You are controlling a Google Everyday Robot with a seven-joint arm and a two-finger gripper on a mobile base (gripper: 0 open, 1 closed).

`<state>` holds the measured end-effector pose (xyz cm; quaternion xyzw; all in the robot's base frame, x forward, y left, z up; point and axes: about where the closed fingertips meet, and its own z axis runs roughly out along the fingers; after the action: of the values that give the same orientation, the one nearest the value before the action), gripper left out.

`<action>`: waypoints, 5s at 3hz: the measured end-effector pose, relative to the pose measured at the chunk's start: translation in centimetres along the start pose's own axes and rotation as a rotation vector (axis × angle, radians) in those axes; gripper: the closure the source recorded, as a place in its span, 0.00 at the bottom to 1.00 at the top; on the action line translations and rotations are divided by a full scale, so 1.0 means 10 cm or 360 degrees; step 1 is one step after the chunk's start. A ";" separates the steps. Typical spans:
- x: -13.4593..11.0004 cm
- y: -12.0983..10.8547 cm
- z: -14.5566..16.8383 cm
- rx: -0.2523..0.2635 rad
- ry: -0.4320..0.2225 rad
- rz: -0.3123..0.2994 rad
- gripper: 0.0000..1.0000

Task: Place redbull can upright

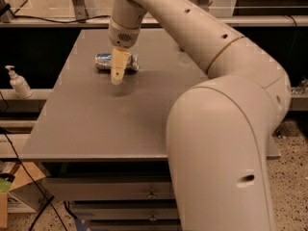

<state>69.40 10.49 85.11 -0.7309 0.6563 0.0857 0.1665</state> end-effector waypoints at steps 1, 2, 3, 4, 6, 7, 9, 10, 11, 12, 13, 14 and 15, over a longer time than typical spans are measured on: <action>-0.04 -0.09 0.13 -0.0027 0.0023 -0.0001 0.00; -0.09 -0.12 0.26 -0.0045 0.0173 -0.0031 0.18; -0.11 -0.16 0.30 -0.0035 0.0272 -0.0041 0.41; -0.15 -0.17 0.23 -0.0005 0.0293 -0.0053 0.64; -0.27 -0.05 -0.30 0.0131 -0.0010 -0.0068 1.00; -0.21 0.09 -0.59 0.0201 -0.0320 -0.0040 1.00; -0.07 0.39 -0.93 0.0312 -0.0884 0.0026 1.00; -0.04 0.48 -1.02 0.0374 -0.1094 0.0043 1.00; -0.05 0.48 -1.05 0.0381 -0.1108 0.0041 1.00; -0.01 0.50 -0.99 0.0367 -0.1235 0.0095 1.00; -0.03 0.51 -1.02 0.0347 -0.1449 0.0152 1.00; -0.07 0.51 -1.05 0.0336 -0.1553 0.0168 1.00; -0.02 0.48 -0.99 0.0352 -0.1694 0.0206 1.00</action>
Offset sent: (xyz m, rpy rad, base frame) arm 0.0189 0.0260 -0.0226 -0.2697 0.0005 0.0259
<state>63.68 6.70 93.79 -0.5229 0.5301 0.3843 0.5458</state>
